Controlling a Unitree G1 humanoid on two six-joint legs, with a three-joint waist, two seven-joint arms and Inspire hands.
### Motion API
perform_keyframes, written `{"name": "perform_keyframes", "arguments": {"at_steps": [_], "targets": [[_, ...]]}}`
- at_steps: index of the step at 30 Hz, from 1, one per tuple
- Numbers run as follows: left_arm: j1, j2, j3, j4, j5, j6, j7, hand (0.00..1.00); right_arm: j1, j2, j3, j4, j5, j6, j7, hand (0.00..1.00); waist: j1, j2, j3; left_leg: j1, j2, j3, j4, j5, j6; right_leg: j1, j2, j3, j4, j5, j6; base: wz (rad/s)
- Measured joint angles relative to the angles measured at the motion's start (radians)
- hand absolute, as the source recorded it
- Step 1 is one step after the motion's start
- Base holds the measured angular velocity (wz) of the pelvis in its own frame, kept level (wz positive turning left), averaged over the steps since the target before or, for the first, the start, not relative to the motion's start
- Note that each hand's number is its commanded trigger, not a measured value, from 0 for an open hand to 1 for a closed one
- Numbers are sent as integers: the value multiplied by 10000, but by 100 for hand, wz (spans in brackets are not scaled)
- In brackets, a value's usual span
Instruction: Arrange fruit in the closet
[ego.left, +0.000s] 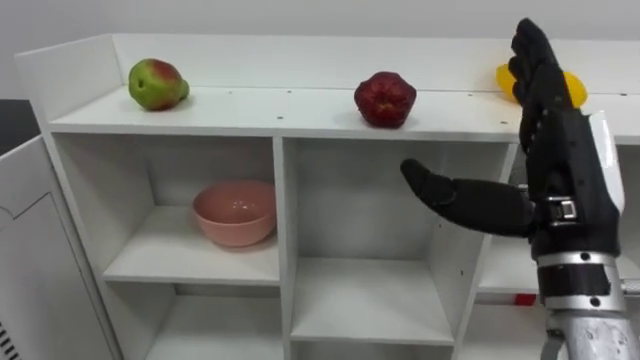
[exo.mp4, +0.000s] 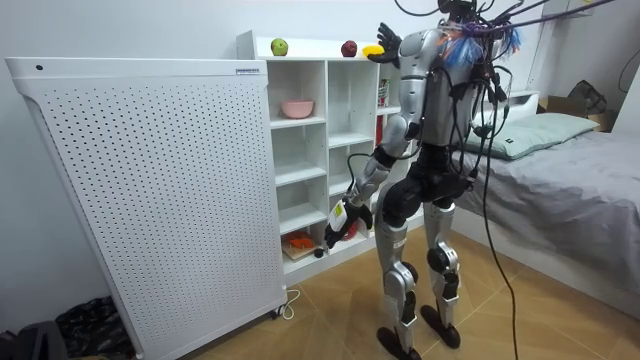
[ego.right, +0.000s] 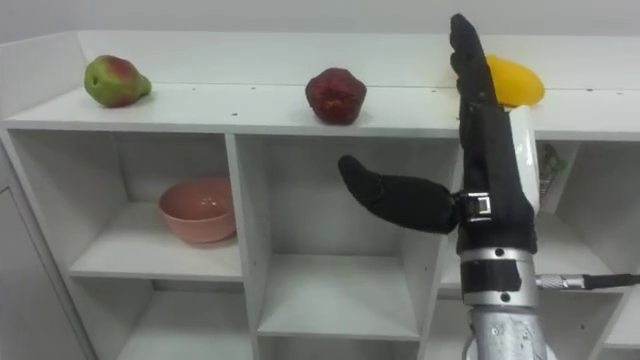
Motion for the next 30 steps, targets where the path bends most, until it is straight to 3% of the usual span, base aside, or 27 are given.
{"name": "perform_keyframes", "arguments": {"at_steps": [4, 7, 9, 14, 20, 30], "targets": [[-38, 2, 6, 8, 37, 177, -139, 0, -53, -31, 0, 22, 508, 20, 85, 0, 79, -9, -3, -10, 1, -52, -6, 0, -1, -1, -2, -67, -4, 0, 0, 1], [-183, 14, -2, 18, 5, 320, -204, 0, -607, -150, 7, 398, 1322, 271, 87, 0, 98, -81, -3, -7, -1, -76, -13, 6, -4, 6, -19, -271, -2, 0, 0, 0], [-303, 87, -10, 18, -140, 366, -208, 0, -1112, -218, 7, 739, 1697, 462, 92, 0, 117, -203, -16, 6, 2, -96, -15, 18, -11, 29, -15, -277, -3, 0, 0, 2], [-395, 205, -7, 16, -245, 514, -278, 0, -1370, -311, 7, 1099, 1728, 585, 165, 0, 234, -404, -23, 49, -6, -138, -16, 19, -14, 74, -16, -281, 0, 2, 1, 0], [-481, 282, 6, 12, -220, 795, -622, 0, -1993, -405, 6, 1900, 1429, 998, 166, 0, 235, -396, -14, -109, -22, -238, 38, 30, 3, -4, -49, -401, -8, 2, 2, 4], [-531, 302, 8, 8, -210, 955, -873, 0, -2245, -580, 6, 1901, 1162, 1097, 166, 0, 239, -384, -6, -125, -17, -318, 41, 34, -3, 15, -44, -515, -5, 2, 2, 2]]}}
